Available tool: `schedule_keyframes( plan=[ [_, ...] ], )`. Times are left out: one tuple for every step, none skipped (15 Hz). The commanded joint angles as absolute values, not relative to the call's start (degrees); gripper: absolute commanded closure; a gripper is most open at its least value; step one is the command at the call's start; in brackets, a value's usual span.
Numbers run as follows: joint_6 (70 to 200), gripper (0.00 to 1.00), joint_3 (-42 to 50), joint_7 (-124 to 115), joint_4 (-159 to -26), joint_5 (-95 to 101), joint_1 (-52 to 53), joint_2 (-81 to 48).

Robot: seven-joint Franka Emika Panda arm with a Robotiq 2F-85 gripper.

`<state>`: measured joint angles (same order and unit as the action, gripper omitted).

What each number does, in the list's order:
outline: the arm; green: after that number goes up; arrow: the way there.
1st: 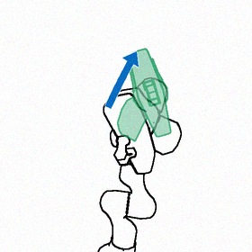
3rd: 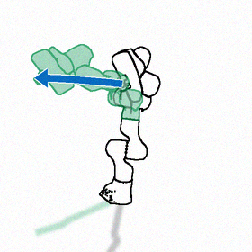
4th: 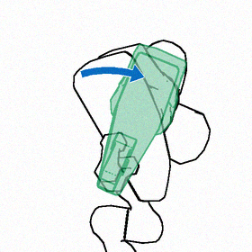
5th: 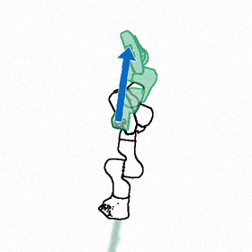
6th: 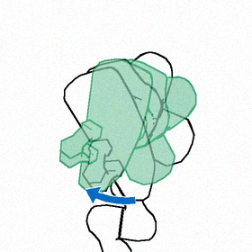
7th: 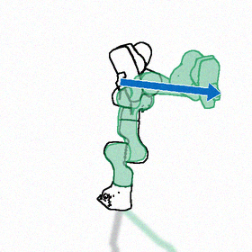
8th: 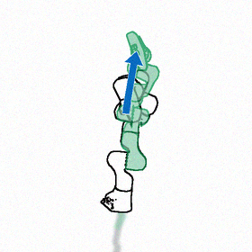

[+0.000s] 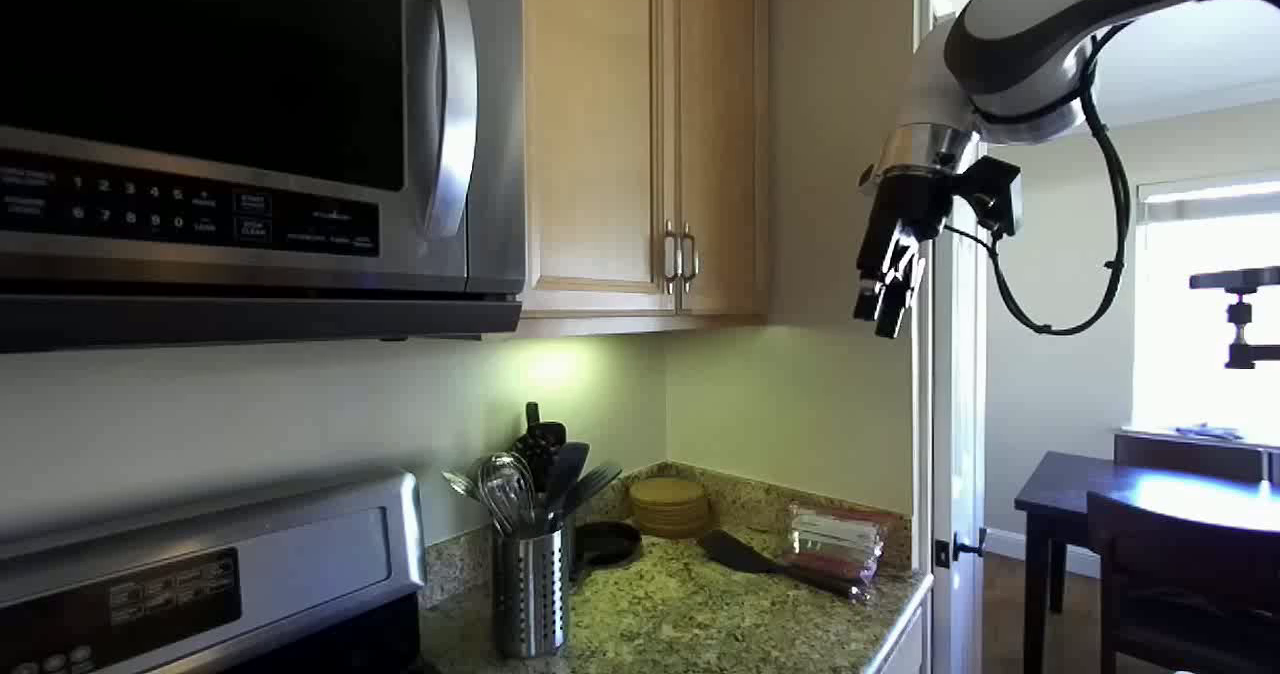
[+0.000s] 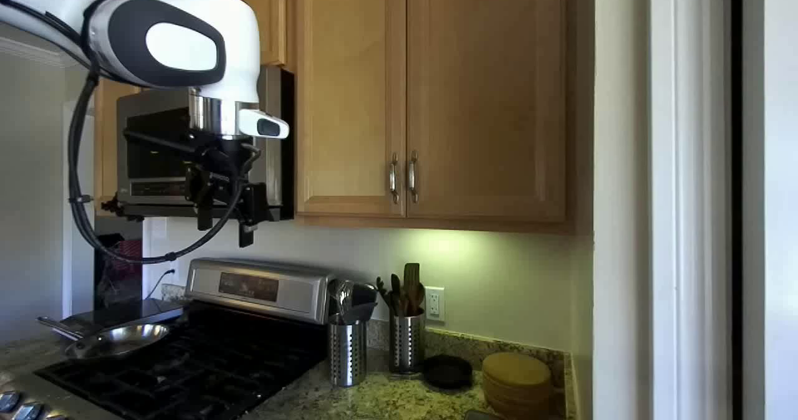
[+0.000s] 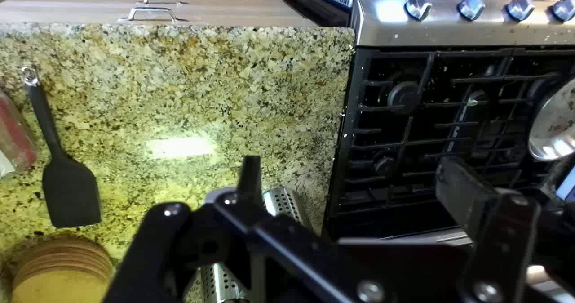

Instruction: Open the left cabinet door

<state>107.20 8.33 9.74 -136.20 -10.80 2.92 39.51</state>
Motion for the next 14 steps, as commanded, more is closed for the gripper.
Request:
schedule_keyframes(
  plan=[
    [107.0, 0.0, 7.7, 10.2, -136.1, -11.3, 2.0, 39.4],
    [107.0, 0.0, 7.7, 10.2, -136.1, -11.3, 2.0, 39.4],
    [107.0, 0.0, 7.7, 10.2, -136.1, -11.3, 2.0, 39.4],
    [107.0, 0.0, 7.7, 10.2, -136.1, -11.3, 2.0, 39.4],
    [107.0, 0.0, 7.7, 10.2, -136.1, -11.3, 2.0, 39.4],
    [107.0, 0.0, 7.7, 10.2, -136.1, -11.3, 2.0, 39.4],
    [107.0, 0.0, 7.7, 10.2, -136.1, -11.3, 2.0, 39.4],
    [107.0, 0.0, 7.7, 10.2, -136.1, -11.3, 2.0, 39.4],
    [107.0, 0.0, 7.7, 10.2, -136.1, -11.3, 2.0, 39.4],
    [107.6, 0.0, 6.7, 8.5, -135.9, -10.9, 1.6, 38.5],
    [108.0, 0.0, 6.1, 7.6, -135.8, -10.6, 1.2, 37.9],
    [107.9, 0.0, 5.0, 6.0, -135.4, -10.1, 0.9, 37.2],
    [108.2, 0.0, 4.3, 4.8, -135.2, -10.0, 0.5, 36.5],
    [109.3, 0.0, 3.4, 3.2, -134.6, -9.9, 0.2, 35.1]
  ],
)
